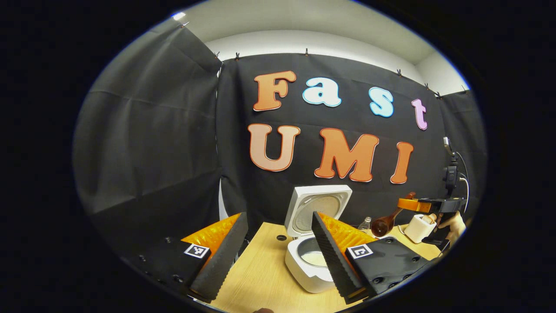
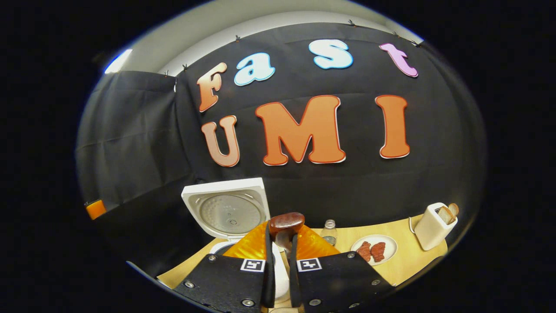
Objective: Close the left gripper, press the button to open the rice cooker; take a wooden spoon from the chopstick holder with the right hand, scoop a spoonful of rice and pour it into the rice cooker, then put the wooden spoon back into the chopstick holder.
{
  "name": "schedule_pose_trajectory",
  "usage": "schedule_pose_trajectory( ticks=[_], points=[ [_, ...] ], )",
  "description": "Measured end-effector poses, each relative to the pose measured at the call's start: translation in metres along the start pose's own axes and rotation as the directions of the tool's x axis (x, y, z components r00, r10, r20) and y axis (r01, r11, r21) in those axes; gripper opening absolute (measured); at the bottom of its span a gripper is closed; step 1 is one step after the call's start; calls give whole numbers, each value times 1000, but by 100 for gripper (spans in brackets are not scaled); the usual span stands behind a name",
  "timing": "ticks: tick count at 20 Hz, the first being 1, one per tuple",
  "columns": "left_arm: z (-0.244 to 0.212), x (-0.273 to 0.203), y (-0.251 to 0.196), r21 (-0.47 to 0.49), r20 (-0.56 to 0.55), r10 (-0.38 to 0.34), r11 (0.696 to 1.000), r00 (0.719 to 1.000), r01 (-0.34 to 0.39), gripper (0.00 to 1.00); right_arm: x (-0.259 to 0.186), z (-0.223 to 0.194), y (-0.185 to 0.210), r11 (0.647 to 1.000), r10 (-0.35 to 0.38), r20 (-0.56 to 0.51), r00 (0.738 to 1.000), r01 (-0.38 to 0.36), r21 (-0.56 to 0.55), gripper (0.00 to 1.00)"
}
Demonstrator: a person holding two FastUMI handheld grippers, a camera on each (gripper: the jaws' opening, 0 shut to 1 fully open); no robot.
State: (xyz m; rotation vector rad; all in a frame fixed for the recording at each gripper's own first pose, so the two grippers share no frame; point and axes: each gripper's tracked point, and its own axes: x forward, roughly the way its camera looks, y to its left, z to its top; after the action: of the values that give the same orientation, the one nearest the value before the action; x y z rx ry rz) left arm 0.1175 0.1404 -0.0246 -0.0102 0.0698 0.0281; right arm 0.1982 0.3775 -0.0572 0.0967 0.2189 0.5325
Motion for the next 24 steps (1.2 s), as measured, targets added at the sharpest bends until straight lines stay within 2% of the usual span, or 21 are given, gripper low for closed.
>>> schedule_pose_trajectory(
  ticks=[7, 14, 19, 24],
  points=[
    [4, 6, -26, -2, 2, -38, 999, 999, 38, 100, -59, -25, -90, 987, -153, -30, 988, 154, 39, 13],
    [3, 11, -51, 13, -4, -75, 997, 997, 75, 100, -122, -79, -169, 947, -298, -105, 949, 308, 96, 12],
    [0, 8, -68, 3, -22, -98, 995, 995, 98, 100, -142, -120, -196, 924, -334, -161, 929, 357, 139, 12],
    [-1, 1, -76, 8, -24, -95, 995, 995, 95, 100, -137, -161, -209, 910, -320, -220, 921, 364, 200, 12]
  ],
)
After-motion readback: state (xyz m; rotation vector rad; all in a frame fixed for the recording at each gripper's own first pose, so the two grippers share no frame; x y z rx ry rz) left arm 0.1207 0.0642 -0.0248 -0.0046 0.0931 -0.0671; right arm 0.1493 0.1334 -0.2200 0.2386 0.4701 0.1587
